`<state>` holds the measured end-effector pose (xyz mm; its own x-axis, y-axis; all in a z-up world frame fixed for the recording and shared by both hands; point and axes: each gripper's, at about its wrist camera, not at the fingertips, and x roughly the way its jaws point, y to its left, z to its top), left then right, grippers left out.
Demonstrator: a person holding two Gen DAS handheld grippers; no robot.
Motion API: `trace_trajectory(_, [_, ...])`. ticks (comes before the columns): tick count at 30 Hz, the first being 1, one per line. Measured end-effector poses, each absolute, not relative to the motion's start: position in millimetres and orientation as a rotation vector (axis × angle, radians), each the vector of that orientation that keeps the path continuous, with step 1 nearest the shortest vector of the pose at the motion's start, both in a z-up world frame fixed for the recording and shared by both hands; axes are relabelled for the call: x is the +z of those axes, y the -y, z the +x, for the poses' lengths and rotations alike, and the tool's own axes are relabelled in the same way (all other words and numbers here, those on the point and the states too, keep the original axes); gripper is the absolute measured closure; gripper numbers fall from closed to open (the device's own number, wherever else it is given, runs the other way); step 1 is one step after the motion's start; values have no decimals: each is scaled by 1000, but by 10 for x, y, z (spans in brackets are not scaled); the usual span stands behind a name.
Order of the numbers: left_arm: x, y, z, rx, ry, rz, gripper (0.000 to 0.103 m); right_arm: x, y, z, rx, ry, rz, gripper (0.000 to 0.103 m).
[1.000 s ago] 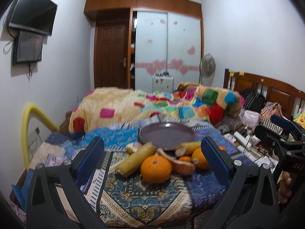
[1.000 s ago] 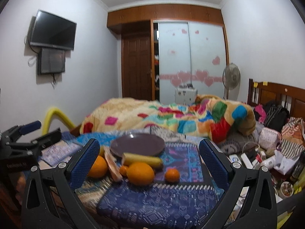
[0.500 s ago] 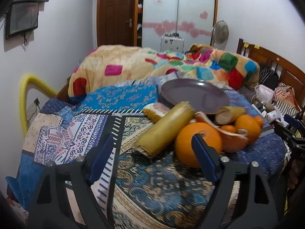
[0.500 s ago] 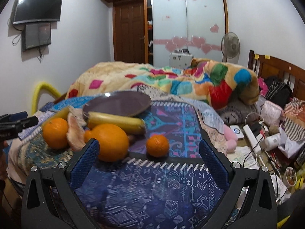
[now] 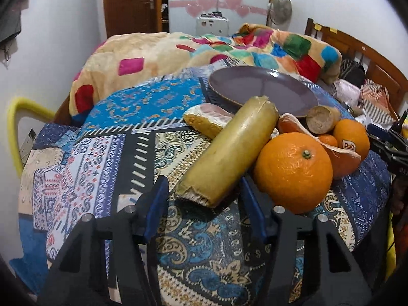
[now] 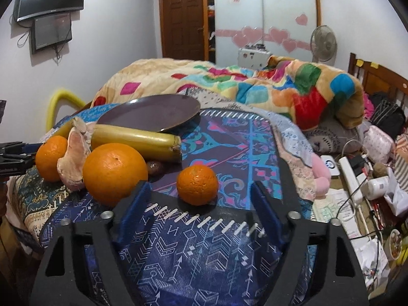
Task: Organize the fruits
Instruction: 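Grasp the yellow cylindrical stick with the left tool while the right tool reaches the small mandarin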
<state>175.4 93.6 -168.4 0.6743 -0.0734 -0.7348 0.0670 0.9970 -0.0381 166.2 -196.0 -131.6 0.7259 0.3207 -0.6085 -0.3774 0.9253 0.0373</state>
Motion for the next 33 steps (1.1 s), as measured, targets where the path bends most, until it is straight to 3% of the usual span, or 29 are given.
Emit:
trace_trajectory(6, [-1674,-950,1794,-96,-817,-6,46,-1380,1970,1816,420,-702,-66,50])
trace_trajectory(10, [-1671,-936,1782,-95,-815,10,48,-1421,1962,1854,427,-725,-60,68])
trace_trajectory(17, [-1644,-924,1610,-77,-823,14,58,-1396,1952,1813,427,-723,-78,69])
trace_trajectory(33, [-1522,-977,1156,-14,-881,-12,64,-1291,2037,1609,444,-718,-65,69])
